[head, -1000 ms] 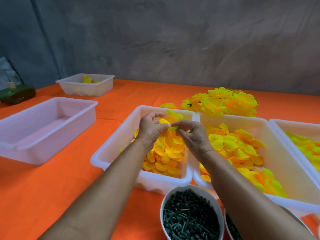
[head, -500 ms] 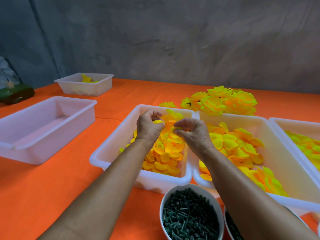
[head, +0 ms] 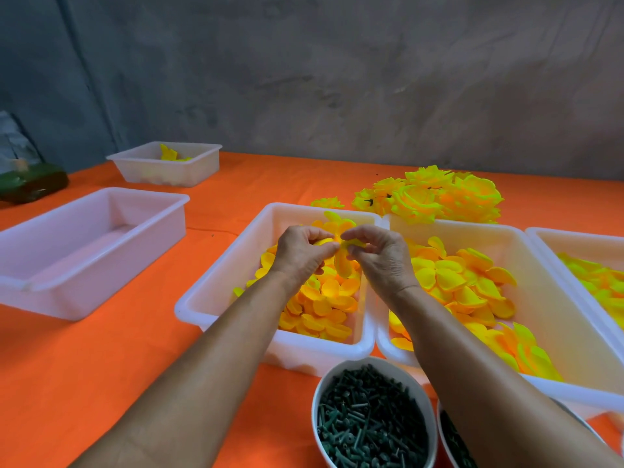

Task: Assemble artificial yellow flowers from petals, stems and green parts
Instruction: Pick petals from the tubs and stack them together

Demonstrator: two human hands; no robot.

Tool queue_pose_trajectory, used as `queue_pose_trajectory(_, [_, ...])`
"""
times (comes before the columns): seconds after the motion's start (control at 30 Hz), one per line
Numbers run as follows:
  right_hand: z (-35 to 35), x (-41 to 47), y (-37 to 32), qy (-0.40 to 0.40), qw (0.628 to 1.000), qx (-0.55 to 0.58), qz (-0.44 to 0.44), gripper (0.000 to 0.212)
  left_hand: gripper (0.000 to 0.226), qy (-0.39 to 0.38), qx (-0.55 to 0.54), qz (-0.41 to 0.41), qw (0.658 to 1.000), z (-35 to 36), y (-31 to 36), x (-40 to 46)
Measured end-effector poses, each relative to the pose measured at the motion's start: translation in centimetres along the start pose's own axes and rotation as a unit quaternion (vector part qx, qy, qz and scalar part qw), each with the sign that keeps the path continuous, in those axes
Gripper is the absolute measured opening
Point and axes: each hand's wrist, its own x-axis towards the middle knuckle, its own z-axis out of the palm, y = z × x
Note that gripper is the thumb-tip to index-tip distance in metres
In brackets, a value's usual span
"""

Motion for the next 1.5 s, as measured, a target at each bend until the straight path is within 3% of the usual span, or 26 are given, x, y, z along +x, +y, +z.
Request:
queue_pose_trajectory(0.2, [0.2, 0.1, 0.1, 0.004, 1.0, -0.006, 0.005, 0.03, 0.006, 0.109, 0.054, -0.041, 0.992, -0.5, -0.1, 0.5])
queue_pose_trajectory(0.37, [0.1, -0.1, 0.2, 0.008, 0.999, -0.051, 0.003, 0.024, 0.01, 0.11, 0.1, -0.043, 0.988, -0.2, 0.0, 0.3])
queue_pose_trajectory(0.5, [0.0, -0.1, 0.0, 0.031, 0.995, -0.096, -0.01, 0.008, 0.01, 0.056, 0.149, 0.016, 0.987, 0.1, 0.6, -0.2])
queue_pose_trajectory(0.6, [-0.1, 0.0, -0.1, 0.022, 0.994, -0.109, -0.012, 0.014, 0.013, 0.038, 0.159, 0.048, 0.985, 0.3, 0.6, -0.5])
queue_pose_trajectory(0.73, [0.0, 0.2, 0.2, 0.008, 0.986, -0.167, -0.011, 0.03, 0.012, 0.074, 0.18, 0.061, 0.979, 0.1, 0.2, -0.3])
queue_pose_trajectory(1.1, [0.3, 0.2, 0.6, 0.014, 0.96, -0.278, -0.021, 0.02, 0.02, 0.155, 0.296, 0.014, 0.942, 0.3, -0.1, 0.0])
queue_pose_trajectory(1.23, [0.2, 0.4, 0.6, 0.01, 0.971, -0.236, -0.04, 0.015, 0.024, 0.197, 0.265, -0.052, 0.943, -0.8, -0.6, 0.6])
queue_pose_trajectory(1.5, [0.1, 0.1, 0.1, -0.029, 0.991, -0.128, -0.007, 0.01, 0.03, 0.205, 0.157, -0.042, 0.965, -0.6, -0.4, 0.8])
